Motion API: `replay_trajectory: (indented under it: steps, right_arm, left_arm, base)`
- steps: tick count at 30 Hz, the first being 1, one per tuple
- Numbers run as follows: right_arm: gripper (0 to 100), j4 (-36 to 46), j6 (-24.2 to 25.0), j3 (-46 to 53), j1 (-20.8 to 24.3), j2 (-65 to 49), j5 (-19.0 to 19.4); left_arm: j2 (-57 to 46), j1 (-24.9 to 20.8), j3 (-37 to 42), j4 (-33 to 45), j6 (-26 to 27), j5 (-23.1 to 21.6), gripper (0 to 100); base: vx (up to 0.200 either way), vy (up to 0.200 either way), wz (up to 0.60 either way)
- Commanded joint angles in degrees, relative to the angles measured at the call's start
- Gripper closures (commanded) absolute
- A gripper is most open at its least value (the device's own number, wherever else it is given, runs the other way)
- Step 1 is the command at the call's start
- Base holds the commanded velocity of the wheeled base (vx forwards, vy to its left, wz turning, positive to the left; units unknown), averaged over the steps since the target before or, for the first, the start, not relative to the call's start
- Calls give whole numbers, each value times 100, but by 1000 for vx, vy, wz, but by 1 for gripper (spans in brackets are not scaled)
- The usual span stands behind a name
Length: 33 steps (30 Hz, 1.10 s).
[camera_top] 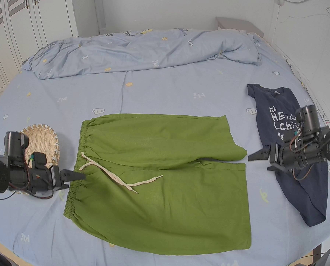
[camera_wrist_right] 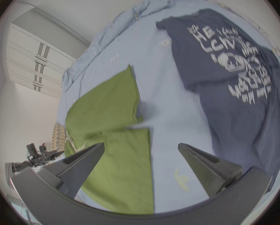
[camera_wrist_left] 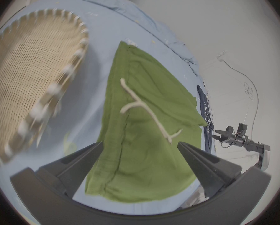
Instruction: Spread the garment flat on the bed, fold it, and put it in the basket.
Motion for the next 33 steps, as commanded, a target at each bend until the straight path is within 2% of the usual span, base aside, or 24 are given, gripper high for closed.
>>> replay_trajectory:
  steps: [1,5,8,14,16,17,21,33]
  right_arm:
    - [0,-599,58,1454,259,-661,384]
    - [0,-810,50,1876,505,-652,392]
    - [0,-819,50,1972,541,-617,401]
    - [0,-819,67,1981,541,-617,533]
    - [0,-819,67,1981,541,-617,533]
    - [0,-819,67,1981,549,-679,542]
    - [0,-819,76,1981,549,-810,551]
    - [0,-819,76,1972,549,-951,551]
  left_arm:
    - [-820,447,1130,5,5,-420,0]
    - [-793,719,1323,5,5,-499,0]
    - [-670,877,1490,-13,23,-658,0]
    - [-99,974,1525,-162,216,-702,0]
    - [-99,974,1525,-162,216,-702,0]
    - [393,965,1525,-356,295,-702,0]
    - [868,974,1534,-804,321,-693,0]
    - [929,904,1525,-1024,304,-745,0]
  base:
    - [0,0,0]
    - [0,0,0]
    - [0,0,0]
    - [0,0,0]
    - [0,0,0]
    - [0,0,0]
    - [0,0,0]
    - [0,0,0]
